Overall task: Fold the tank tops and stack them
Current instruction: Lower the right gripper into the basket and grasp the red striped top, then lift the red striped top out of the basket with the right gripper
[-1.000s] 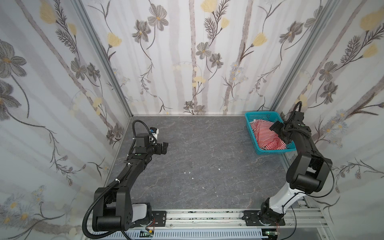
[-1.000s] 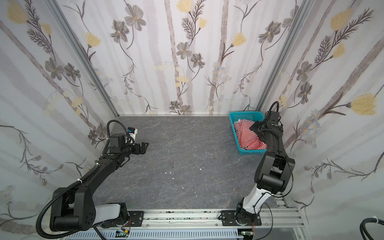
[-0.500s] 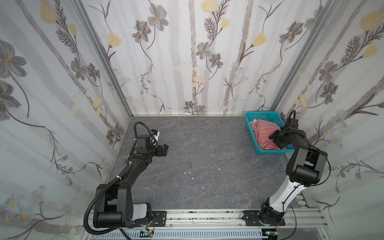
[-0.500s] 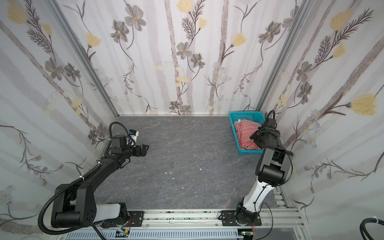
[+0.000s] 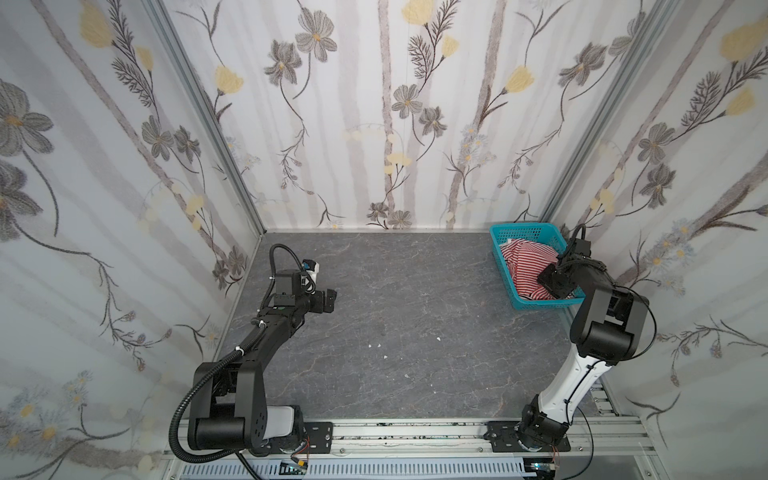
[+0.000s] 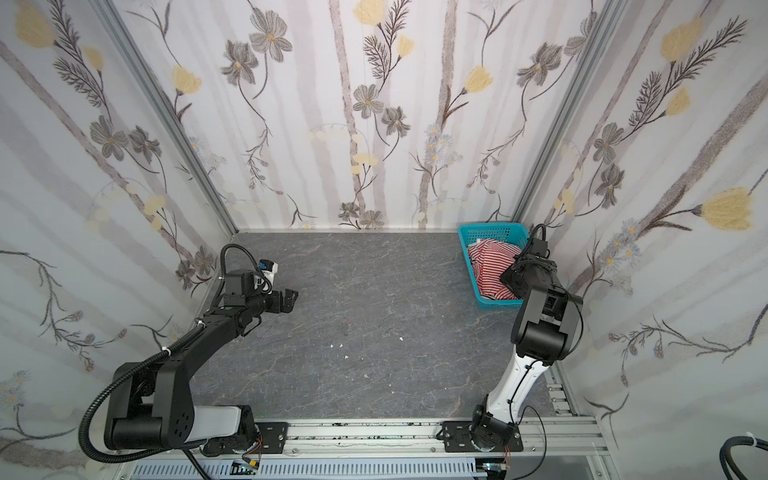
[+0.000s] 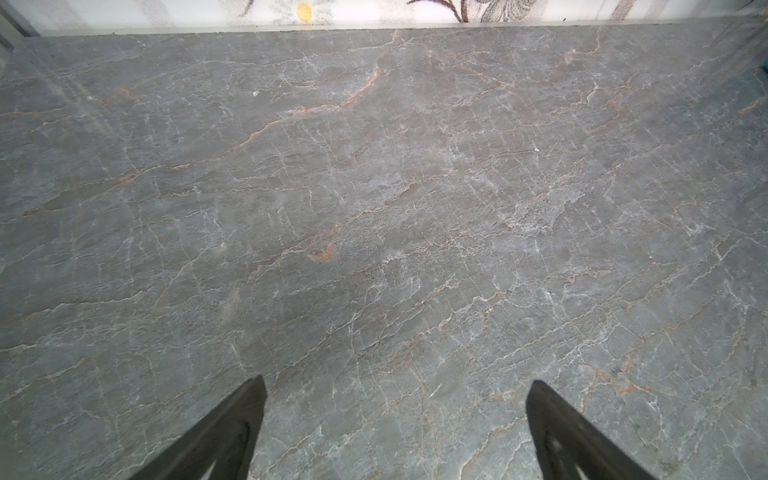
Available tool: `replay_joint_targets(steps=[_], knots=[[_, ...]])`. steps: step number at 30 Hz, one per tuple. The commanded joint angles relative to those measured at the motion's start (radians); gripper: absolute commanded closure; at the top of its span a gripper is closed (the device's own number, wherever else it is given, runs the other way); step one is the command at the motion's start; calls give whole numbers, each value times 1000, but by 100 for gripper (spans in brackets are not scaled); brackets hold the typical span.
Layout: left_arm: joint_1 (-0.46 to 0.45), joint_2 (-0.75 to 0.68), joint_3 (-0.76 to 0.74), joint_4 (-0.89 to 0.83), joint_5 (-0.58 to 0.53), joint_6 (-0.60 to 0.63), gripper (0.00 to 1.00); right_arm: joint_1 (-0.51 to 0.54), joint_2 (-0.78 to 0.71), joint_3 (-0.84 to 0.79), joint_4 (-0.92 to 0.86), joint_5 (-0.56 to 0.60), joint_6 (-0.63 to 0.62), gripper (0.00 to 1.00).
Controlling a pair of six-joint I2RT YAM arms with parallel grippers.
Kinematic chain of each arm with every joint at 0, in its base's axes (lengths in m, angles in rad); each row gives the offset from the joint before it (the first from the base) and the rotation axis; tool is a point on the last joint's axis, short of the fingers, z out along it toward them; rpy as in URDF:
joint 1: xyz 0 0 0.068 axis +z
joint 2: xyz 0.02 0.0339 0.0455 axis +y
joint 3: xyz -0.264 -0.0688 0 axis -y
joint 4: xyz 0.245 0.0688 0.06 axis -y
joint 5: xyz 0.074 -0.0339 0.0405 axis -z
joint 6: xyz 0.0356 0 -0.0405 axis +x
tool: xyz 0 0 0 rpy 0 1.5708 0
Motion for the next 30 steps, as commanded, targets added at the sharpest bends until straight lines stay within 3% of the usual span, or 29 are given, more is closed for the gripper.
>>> replay_joint_targets(steps=[1, 5, 16, 24, 30], knots=[[-2, 3, 9, 10, -7, -2, 0, 7, 4, 11, 29, -9, -1, 74], [-3, 3, 9, 9, -11, -2, 0, 16, -20, 10, 30, -17, 2, 100], [-7, 14, 27, 9, 0, -11, 0, 29, -270, 29, -11, -97, 26, 100], [-15, 21, 32, 9, -3, -14, 0, 55, -431, 244, -114, -211, 73, 100], [-19, 18, 30, 9, 2, -13, 0, 142, -528, 477, -189, -213, 75, 100]])
